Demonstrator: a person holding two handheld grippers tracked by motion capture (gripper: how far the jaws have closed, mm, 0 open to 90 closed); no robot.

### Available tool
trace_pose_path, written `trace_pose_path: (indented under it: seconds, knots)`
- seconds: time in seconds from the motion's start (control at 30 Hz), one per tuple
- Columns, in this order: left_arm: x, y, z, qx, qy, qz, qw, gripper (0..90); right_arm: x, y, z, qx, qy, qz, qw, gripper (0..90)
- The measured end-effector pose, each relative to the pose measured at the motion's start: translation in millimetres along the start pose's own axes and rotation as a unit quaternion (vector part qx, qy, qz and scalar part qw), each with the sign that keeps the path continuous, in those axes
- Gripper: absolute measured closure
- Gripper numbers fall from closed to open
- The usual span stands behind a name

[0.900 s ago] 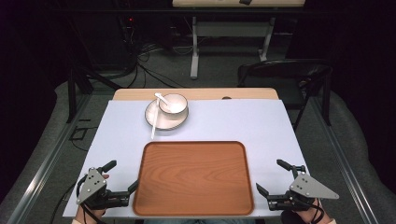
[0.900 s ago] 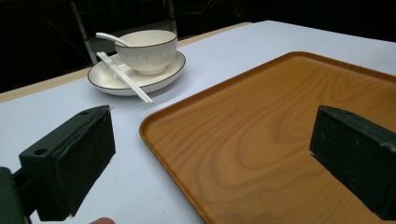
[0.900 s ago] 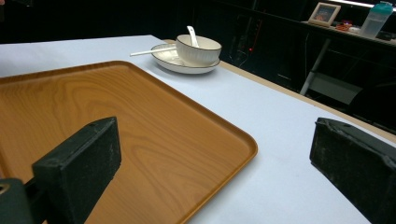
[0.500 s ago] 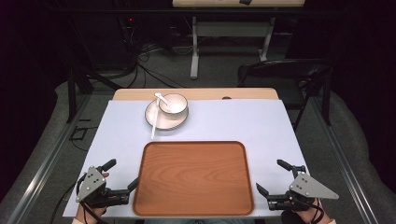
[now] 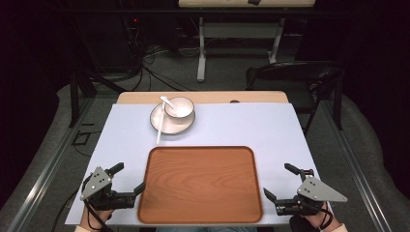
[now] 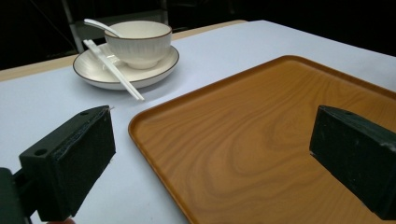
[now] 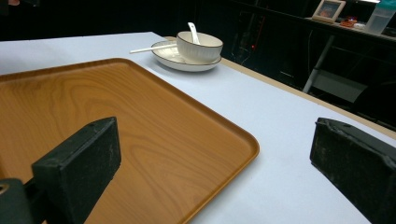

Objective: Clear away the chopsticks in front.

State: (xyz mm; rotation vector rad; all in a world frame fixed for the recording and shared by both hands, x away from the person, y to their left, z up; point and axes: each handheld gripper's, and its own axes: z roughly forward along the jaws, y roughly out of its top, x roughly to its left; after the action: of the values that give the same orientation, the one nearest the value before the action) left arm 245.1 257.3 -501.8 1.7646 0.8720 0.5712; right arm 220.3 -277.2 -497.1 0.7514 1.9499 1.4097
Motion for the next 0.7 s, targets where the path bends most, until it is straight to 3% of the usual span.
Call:
trace_pose_path:
  seconds: [0.13,0.43,0.7]
  knots:
    - [2.9,7.2,5.0,-0.007,0.010,0.002,0.9999,0.2,-0.3,0.0,0.2,-0.001,0.000,0.002,1.0000,1.4]
    - [12.9,27.0,19.9,0.010,0.019,0.012,0.9997,0.3,0.9,1.2,1.0,-0.005,0.008,-0.004,0.9999,1.4]
    - [37.6,50.3,30.4,0.007,0.025,-0.010,0.9996,0.3,3.8,2.5,2.2,0.000,0.009,-0.013,0.9999,1.7]
